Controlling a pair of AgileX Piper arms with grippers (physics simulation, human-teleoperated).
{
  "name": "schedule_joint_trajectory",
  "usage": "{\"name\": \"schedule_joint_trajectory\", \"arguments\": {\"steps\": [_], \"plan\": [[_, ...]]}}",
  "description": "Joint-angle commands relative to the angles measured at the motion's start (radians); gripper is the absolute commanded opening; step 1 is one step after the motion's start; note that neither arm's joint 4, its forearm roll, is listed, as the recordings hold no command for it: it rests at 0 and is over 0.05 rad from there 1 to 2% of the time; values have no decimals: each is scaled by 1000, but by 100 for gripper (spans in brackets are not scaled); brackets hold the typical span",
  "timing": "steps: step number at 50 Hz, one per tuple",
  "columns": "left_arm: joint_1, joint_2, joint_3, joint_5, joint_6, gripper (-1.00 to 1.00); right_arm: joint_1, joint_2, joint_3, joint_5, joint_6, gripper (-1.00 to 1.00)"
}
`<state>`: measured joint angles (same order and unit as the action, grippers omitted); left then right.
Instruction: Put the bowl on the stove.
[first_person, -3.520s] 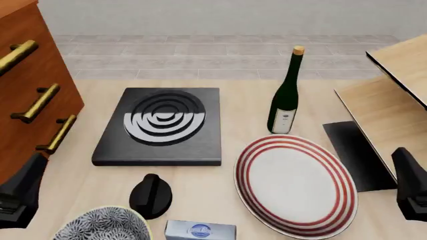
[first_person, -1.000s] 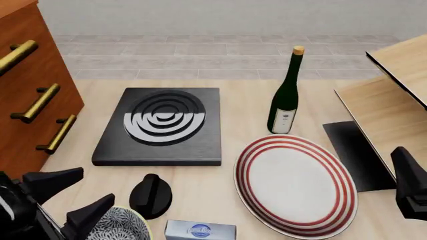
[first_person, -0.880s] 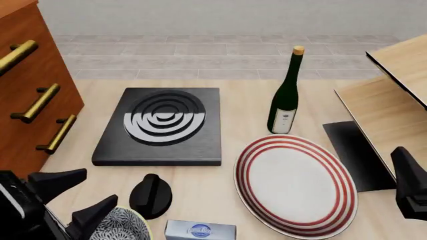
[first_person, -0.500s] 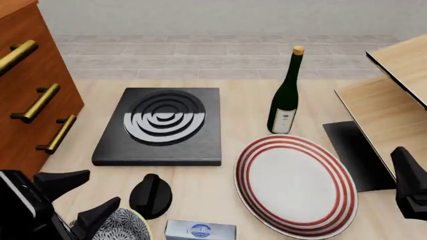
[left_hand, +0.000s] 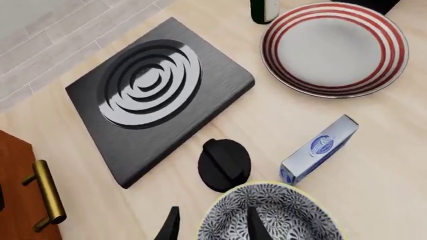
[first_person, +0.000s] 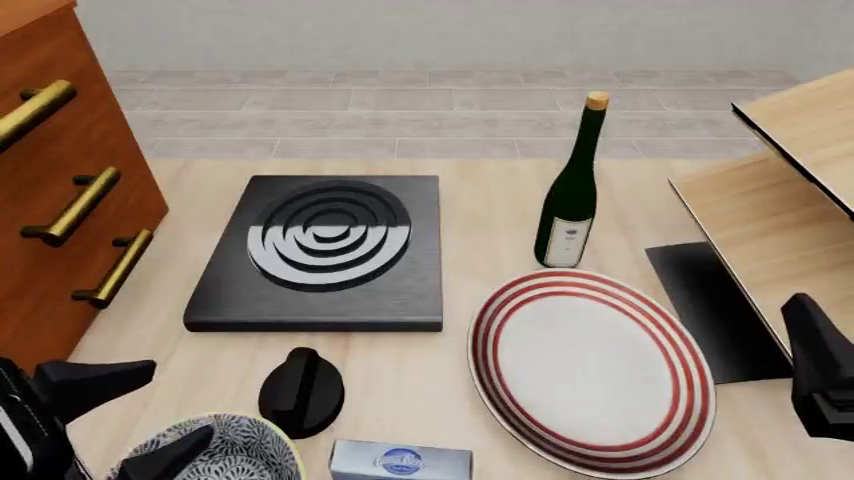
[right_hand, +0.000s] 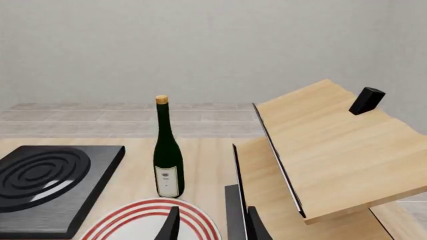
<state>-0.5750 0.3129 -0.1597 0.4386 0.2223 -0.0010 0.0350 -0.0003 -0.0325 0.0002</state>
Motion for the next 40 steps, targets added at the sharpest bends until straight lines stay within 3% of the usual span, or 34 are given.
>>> {"name": "schedule_joint_trajectory", "arguments": {"steps": [1,23,40], "plan": [[30,18,-8,61,78,100,0,0,0,0,0,100],[16,146,18,39,132,100,0,0,0,0,0,100],[34,244,27,-39,165,100,0,0,0,0,0,100]]}}
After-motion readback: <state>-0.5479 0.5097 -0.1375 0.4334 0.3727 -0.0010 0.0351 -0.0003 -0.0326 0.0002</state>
